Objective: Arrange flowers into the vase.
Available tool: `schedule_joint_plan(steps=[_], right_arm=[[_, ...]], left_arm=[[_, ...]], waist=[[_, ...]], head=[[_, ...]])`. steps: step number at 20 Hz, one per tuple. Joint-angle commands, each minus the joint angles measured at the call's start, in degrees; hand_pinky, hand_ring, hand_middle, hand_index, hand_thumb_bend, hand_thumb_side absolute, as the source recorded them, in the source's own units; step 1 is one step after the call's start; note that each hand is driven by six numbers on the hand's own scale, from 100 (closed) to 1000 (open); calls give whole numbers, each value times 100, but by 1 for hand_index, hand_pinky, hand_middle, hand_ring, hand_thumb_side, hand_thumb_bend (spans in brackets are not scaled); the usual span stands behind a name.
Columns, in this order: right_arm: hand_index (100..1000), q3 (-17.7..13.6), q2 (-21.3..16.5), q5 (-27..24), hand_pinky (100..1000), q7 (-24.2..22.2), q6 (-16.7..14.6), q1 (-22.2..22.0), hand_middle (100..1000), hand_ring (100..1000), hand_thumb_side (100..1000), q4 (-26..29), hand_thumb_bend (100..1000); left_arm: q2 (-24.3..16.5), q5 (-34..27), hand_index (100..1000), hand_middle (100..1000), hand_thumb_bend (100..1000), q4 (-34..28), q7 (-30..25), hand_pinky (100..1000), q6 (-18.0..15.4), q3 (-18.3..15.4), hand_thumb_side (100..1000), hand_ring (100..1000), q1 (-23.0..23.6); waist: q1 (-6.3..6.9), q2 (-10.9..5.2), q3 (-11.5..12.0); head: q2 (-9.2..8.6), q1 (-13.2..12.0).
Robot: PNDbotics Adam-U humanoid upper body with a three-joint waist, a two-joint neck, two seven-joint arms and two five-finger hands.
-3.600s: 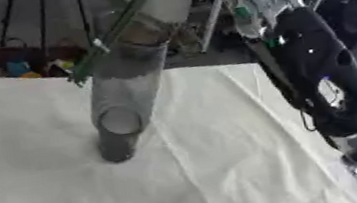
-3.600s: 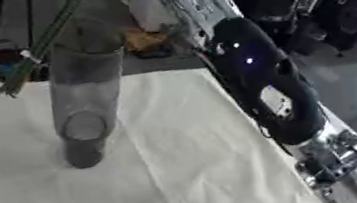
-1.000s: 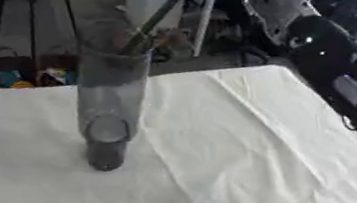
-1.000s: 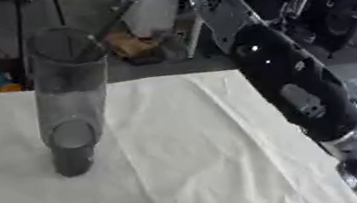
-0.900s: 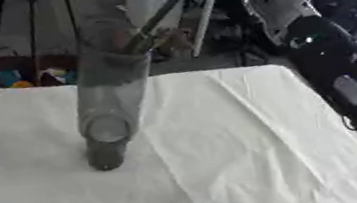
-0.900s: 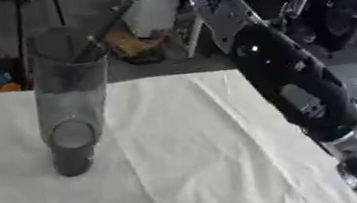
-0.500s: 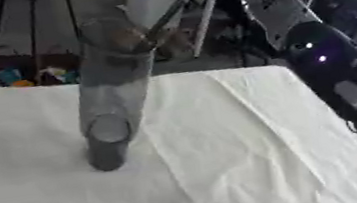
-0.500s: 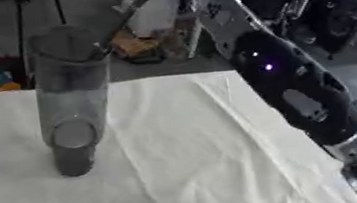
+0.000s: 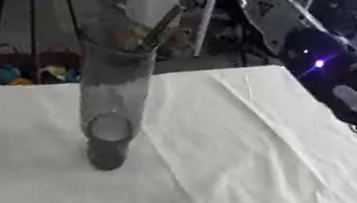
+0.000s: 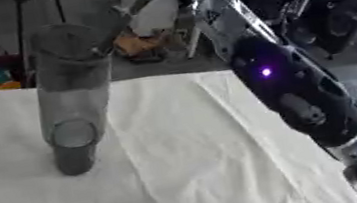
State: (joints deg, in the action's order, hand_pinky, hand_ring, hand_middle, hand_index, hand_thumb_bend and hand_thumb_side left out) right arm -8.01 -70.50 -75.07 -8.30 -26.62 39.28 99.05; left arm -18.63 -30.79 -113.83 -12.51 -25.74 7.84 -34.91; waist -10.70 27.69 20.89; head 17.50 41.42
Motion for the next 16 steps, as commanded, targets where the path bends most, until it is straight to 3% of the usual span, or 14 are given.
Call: schedule_joint_plan(steps=[1, 8, 16], right_arm=[[324, -43, -283, 140, 100, -124, 84, 47, 222, 116, 495, 121, 448], [441, -14, -265, 373, 111, -286, 308, 41, 371, 277, 594, 188, 451], [485, -9, -267, 684, 140, -486, 428, 0, 444, 335, 643, 227, 452]], left_arm=[[-55, 13, 930, 840, 100, -76, -6, 761, 11, 2, 855, 755, -84], [-55, 1, 930, 836, 100, -76, 2, 760, 12, -1, 856, 754, -89], [-52, 3, 930, 834, 100, -76, 12, 760, 18, -6, 857, 755, -95]], waist=[[42, -116, -19], [37, -119, -11], [32, -107, -23]], head=[[-76, -8], [-64, -8], [-42, -28]])
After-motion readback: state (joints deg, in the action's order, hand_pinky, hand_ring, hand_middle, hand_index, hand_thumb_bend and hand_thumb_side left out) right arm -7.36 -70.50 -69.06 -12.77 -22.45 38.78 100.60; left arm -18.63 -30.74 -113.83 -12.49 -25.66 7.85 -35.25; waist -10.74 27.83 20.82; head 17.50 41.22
